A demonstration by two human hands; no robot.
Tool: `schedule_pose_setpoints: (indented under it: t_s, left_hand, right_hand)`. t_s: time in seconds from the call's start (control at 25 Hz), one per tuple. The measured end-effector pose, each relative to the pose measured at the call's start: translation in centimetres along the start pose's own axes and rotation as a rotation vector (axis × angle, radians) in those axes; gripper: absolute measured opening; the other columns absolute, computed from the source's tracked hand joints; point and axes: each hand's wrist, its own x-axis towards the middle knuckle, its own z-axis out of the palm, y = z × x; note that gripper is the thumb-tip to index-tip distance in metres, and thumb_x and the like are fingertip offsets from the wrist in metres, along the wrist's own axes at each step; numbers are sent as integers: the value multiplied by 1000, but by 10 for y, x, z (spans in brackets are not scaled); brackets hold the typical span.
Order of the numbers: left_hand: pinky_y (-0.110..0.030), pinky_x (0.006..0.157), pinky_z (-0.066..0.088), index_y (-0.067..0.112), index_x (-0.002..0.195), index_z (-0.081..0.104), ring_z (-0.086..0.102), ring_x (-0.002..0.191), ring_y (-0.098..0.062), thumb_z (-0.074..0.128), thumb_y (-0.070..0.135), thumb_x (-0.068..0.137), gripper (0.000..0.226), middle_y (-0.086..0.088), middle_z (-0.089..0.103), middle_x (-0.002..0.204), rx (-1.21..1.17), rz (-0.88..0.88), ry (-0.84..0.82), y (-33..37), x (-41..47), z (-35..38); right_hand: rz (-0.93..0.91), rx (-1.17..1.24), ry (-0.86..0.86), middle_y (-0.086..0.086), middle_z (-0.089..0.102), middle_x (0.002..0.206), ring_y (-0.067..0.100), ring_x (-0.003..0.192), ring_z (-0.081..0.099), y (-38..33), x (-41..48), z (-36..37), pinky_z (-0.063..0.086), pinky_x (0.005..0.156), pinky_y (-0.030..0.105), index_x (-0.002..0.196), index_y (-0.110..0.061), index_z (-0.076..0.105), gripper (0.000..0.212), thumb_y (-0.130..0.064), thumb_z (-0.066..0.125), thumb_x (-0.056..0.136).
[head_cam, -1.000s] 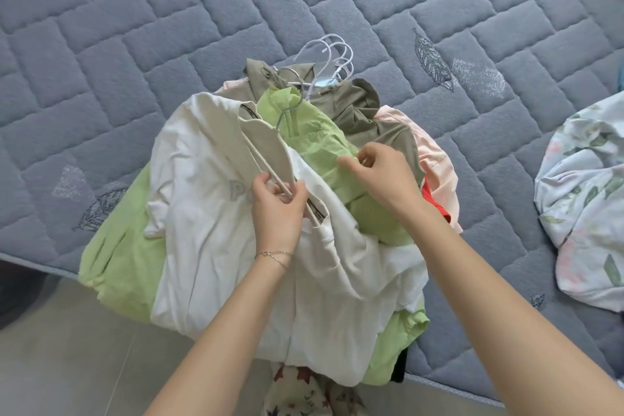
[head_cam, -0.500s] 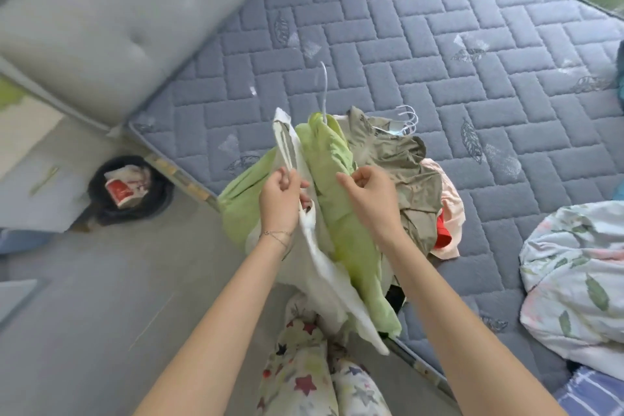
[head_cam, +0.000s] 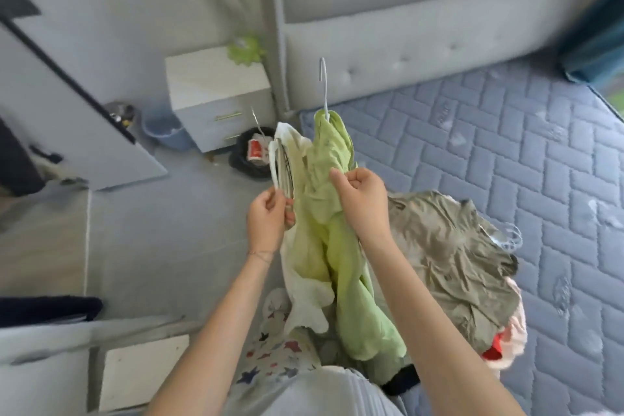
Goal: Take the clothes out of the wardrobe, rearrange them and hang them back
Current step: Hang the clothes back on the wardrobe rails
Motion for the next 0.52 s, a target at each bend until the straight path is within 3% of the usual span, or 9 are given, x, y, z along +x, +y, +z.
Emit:
schedule_pose_setpoints:
  t_s: [0.16,0.32,0.52]
  left_hand:
    - [-18,43,44,-3,86,58,48,43,-6,44,16,101,28,-6,55,63,-99,34,172,27,28,-85]
    - [-20,46,44,-10,84,57,47,47,-10,44,14,100,32,-5,55,61,-116,103,308,51,59,-176]
    - [-15,48,43,-10,102,60,47,46,-6,44,10,100,27,0,56,59,-130,189,467,75,104,-280]
  right_hand:
    - [-84,-71,-160,-7,42,56,9,54,40,-50,0,86,41,59,28,70,-14,48,34,-37,63,89]
    - [-172,-112,-292,-11,41,53,7,52,39,-92,0,183,37,57,26,65,-17,44,35,-34,65,88]
    - [-255,-166,-418,-9,42,55,10,53,39,-138,0,302,36,57,30,64,-19,44,35,-31,65,87]
